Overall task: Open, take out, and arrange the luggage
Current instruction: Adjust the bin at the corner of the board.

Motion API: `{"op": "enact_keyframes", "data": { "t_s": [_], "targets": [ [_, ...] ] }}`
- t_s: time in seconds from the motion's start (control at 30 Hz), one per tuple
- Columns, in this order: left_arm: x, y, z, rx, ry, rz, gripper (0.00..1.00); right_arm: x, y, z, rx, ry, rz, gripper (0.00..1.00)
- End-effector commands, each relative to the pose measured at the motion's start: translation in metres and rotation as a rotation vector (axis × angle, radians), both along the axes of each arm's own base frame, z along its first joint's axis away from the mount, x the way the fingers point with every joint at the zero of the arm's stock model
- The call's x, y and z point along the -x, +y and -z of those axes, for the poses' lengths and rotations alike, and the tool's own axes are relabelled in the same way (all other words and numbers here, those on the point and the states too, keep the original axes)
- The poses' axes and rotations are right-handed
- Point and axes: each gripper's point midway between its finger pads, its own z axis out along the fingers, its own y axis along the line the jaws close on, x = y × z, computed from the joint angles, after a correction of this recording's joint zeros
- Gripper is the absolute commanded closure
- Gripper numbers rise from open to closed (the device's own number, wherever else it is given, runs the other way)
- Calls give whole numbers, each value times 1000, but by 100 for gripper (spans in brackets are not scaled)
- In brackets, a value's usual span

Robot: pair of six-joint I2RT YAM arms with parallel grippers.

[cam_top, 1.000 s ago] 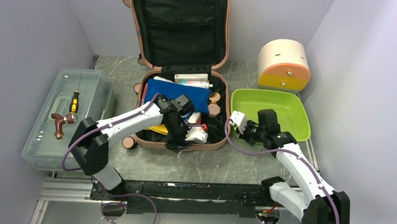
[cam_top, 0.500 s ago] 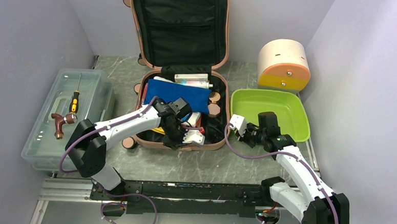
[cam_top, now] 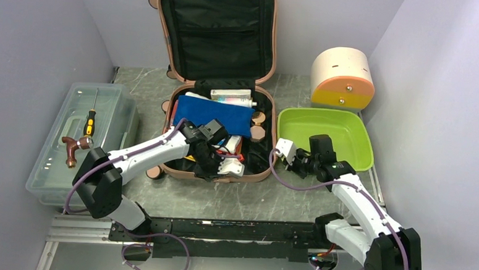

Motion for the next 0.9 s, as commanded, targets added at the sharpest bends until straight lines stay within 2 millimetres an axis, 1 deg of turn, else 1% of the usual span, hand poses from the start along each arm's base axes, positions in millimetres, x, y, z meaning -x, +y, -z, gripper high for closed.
{"op": "enact_keyframes", "data": {
  "t_s": [0.0,0.27,0.37,0.43,0.47,0.5,0.57,0.63,0.73,0.87],
  "targets": [
    [27,16,-13,-7,73,9,100,-3,37,-26,-115,-86,-163,100],
    [32,16,-14,-10,104,19,100,-7,40,-25,-119,-79,-141,100],
    [34,16,-15,-7,115,22,100,-8,42,-29,-129,-83,-140,100],
    [35,16,-15,-8,116,22,100,-6,43,-29,-133,-80,-145,91],
    [34,16,-15,-9,113,19,98,-6,43,-29,-133,-78,-149,88],
    [33,16,-14,-8,111,16,92,-4,43,-28,-131,-74,-156,84],
    [32,15,-14,-9,108,13,74,-3,43,-26,-125,-67,-163,76],
    [30,13,-16,-5,102,10,60,-2,43,-26,-122,-69,-164,68],
    [29,13,-19,0,93,16,45,-2,43,-31,-129,-81,-168,58],
    [26,17,-26,-10,65,24,36,-1,41,-39,-122,-101,-169,48]
  ]
}}
